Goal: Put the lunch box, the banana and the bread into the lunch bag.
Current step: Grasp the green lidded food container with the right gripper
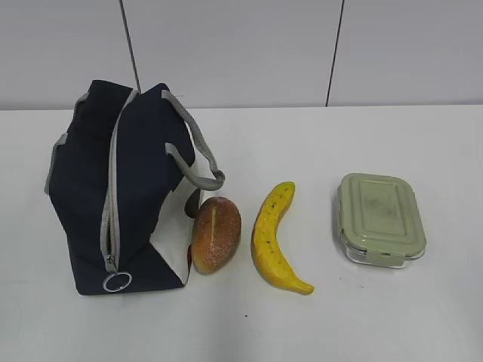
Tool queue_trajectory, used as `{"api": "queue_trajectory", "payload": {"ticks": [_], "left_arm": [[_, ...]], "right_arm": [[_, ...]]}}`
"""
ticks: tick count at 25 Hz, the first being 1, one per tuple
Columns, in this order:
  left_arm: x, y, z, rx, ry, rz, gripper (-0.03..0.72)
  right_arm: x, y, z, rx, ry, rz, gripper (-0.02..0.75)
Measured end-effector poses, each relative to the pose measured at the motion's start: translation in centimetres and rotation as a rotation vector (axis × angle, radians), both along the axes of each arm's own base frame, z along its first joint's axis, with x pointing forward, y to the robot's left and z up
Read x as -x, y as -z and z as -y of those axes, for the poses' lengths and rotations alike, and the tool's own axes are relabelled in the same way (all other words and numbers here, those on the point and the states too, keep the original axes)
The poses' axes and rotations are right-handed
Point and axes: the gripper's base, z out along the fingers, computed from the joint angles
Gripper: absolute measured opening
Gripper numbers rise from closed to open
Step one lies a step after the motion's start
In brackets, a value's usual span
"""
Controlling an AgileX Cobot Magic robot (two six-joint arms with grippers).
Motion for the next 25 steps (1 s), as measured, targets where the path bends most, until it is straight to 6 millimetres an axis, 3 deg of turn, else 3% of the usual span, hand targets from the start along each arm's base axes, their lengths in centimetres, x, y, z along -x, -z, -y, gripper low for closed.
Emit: {"api": "queue_trajectory", "payload": {"ticks": [16, 20, 25], "left_arm": [[-0.1, 0.0, 0.0, -0.001, 0.0, -0.008, 0.236], [-1.3, -0.2, 0.1, -0.002, 0.002, -0.073, 0.238], [-3.3, -2.4, 0.4, 0.008, 0.008, -0.118, 0.239]], "right_arm": [[0.0, 0.0, 0.0, 0.0, 0.0, 0.0, 0.509], [0.0, 0.0, 0.0, 0.0, 0.0, 0.0, 0.509], [0.0, 0.0, 0.0, 0.0, 0.0, 0.0, 0.509]]}}
